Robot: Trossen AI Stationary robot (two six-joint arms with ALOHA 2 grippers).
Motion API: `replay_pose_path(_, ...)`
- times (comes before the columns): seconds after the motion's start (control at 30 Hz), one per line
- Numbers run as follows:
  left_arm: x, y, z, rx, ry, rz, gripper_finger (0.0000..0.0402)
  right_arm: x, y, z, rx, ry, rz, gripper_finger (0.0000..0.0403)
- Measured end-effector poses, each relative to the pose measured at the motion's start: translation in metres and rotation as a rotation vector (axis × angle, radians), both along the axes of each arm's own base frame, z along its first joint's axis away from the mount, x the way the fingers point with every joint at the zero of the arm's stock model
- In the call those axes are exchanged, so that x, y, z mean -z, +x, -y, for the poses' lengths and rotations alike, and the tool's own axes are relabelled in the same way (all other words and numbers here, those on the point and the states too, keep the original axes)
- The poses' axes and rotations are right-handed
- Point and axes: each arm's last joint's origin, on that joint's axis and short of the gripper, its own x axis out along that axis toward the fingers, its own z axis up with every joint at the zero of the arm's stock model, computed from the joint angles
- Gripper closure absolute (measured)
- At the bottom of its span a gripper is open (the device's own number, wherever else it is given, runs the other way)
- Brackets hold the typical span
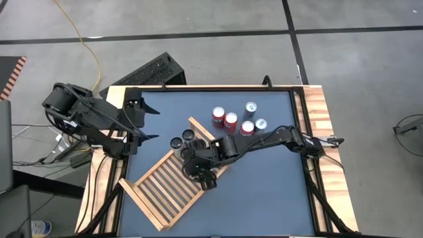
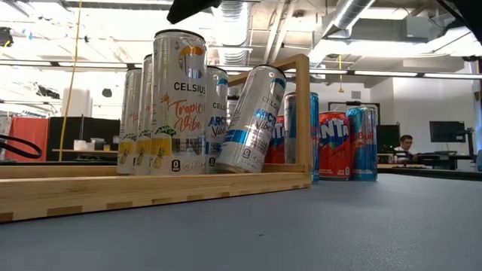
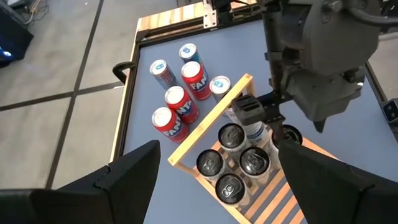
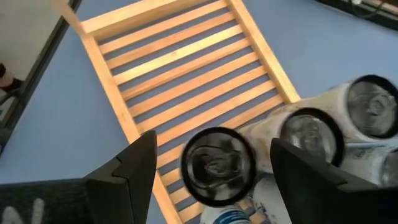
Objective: Place canned beverage on shelf
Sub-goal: Put the white yellow soda can on the shelf aligned with the other white yellow soda cans
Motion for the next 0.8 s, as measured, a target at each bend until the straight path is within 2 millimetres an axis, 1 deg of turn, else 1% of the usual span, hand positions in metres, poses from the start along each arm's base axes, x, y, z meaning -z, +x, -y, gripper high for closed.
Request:
replay_pose_path(0.1,0.0,0.0,0.0,-0.001,-0.004,0.0,0.0087,0.0,0.0,-0.001,0.003,0.005,0.005,0.0126)
replay_pose_path(0.2,0.0,0.0,0.0,-0.002,-0.005,0.0,0.0087,0.01,0.006,-0.001,0.006,0.0,-0.016,0.0126)
replay_pose_path(0.3,0.0,0.0,0.0,-0.003,-0.007,0.0,0.0087,0.025,0.011,-0.002,0.01,-0.015,-0.05,0.0126)
replay_pose_path(0.5,0.0,0.0,0.0,-0.003,-0.006,-0.001,0.0087,0.033,0.016,-0.002,0.014,-0.016,-0.061,0.0126)
replay_pose_path(0.6,0.0,0.0,0.0,-0.003,-0.006,-0.001,0.0087,0.041,0.014,-0.001,0.021,-0.033,-0.116,0.0126)
replay_pose_path(0.8,0.0,0.0,0.0,-0.003,-0.007,-0.002,0.0087,0.04,0.012,0.003,0.046,-0.034,-0.132,0.0126)
